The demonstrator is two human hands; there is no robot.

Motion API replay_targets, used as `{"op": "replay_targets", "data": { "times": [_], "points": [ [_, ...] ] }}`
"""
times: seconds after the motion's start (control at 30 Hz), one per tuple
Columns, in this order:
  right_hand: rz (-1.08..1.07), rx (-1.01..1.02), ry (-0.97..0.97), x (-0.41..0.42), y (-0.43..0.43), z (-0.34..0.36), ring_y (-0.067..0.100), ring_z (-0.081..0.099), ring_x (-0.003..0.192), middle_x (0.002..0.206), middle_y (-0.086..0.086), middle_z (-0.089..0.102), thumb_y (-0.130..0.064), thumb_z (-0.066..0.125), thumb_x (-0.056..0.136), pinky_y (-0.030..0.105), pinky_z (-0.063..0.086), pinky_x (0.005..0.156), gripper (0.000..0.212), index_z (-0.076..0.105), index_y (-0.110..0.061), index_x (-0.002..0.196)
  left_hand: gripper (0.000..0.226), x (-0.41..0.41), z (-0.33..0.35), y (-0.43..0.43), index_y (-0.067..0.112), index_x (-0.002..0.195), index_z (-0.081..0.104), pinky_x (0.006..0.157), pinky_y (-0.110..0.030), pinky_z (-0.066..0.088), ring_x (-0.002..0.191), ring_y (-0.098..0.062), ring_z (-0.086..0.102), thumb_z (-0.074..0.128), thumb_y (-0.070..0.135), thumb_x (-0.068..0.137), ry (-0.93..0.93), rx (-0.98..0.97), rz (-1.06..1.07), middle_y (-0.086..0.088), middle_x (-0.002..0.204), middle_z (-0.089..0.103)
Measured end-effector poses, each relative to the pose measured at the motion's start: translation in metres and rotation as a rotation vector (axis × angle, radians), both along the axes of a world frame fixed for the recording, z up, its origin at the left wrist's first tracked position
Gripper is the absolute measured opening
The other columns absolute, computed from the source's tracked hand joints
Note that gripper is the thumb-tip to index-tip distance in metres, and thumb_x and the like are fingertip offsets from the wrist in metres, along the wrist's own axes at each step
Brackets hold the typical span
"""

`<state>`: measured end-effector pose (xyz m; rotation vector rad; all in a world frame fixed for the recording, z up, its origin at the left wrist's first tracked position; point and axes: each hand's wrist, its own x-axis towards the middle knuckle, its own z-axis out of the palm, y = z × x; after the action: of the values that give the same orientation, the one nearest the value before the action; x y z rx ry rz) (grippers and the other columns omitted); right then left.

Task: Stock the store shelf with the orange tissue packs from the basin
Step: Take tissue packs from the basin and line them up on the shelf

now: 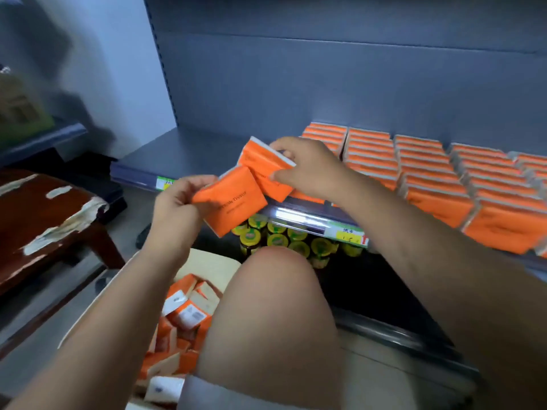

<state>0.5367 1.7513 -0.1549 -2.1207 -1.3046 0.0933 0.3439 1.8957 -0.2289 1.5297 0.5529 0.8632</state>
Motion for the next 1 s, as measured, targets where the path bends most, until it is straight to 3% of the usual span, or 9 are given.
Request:
{"op": "replay_targets", "data": {
  "times": [0.17,0.3,0.37,0.57,0.73,1.0],
  "points": [
    [-0.182,0.171,0.055,0.038,-0.102,0.012,0.010,0.070,0.086,0.094,-0.010,0.071,-0.021,0.083,0.079,0.038,0.058,0.083,0.039,0.068,-0.036,0.111,0.039,0.063,0.034,-0.047,0.025,0.091,0.076,0.077,-0.020,0.052,0.087,-0.006,0.068,0.062,0.002,0.064,-0.038,0.149,-0.131,0.008,0.092,0.076],
    [-0.281,0.264,0.081,0.057,-0.159,-0.002,0.008,0.070,0.093,0.099,-0.010,0.073,-0.022,0.082,0.079,0.041,0.057,0.089,0.037,0.070,-0.036,0.112,0.038,0.110,0.030,-0.086,0.010,0.096,0.073,0.069,-0.018,0.051,0.081,-0.007,0.066,0.055,-0.014,0.073,-0.142,0.074,-0.109,0.001,0.089,0.073],
    [-0.294,0.215,0.045,0.068,-0.175,-0.008,0.003,0.067,0.094,0.098,-0.017,0.071,-0.021,0.081,0.082,0.036,0.055,0.093,0.034,0.069,-0.039,0.108,0.039,0.126,0.022,-0.094,0.004,0.100,0.072,0.067,-0.018,0.051,0.083,-0.010,0.066,0.053,-0.018,0.075,-0.152,0.046,-0.094,-0.005,0.095,0.072],
    [-0.290,0.144,0.038,0.088,-0.177,-0.013,0.004,0.069,0.098,0.102,-0.016,0.074,-0.025,0.079,0.084,0.036,0.054,0.095,0.035,0.070,-0.034,0.116,0.039,0.143,0.006,-0.072,0.024,0.093,0.073,0.085,-0.031,0.051,0.095,-0.012,0.066,0.058,-0.003,0.069,-0.089,0.136,-0.122,0.001,0.100,0.074],
    [-0.239,0.101,-0.059,0.087,-0.163,-0.015,0.011,0.066,0.100,0.106,-0.011,0.073,-0.022,0.078,0.082,0.038,0.053,0.092,0.035,0.072,-0.031,0.115,0.041,0.149,0.004,-0.058,0.023,0.087,0.072,0.076,-0.021,0.050,0.087,-0.007,0.066,0.054,-0.009,0.068,-0.089,0.129,-0.107,0.014,0.086,0.074],
    [-0.242,-0.144,-0.346,0.082,-0.146,-0.028,0.025,0.056,0.108,0.117,0.002,0.056,-0.029,0.072,0.086,0.042,0.053,0.086,0.045,0.067,-0.023,0.130,0.043,0.150,-0.002,-0.048,0.018,0.084,0.070,0.067,-0.015,0.049,0.081,-0.008,0.063,0.051,-0.019,0.071,-0.042,0.150,-0.093,0.002,0.087,0.069]
  ]
}}
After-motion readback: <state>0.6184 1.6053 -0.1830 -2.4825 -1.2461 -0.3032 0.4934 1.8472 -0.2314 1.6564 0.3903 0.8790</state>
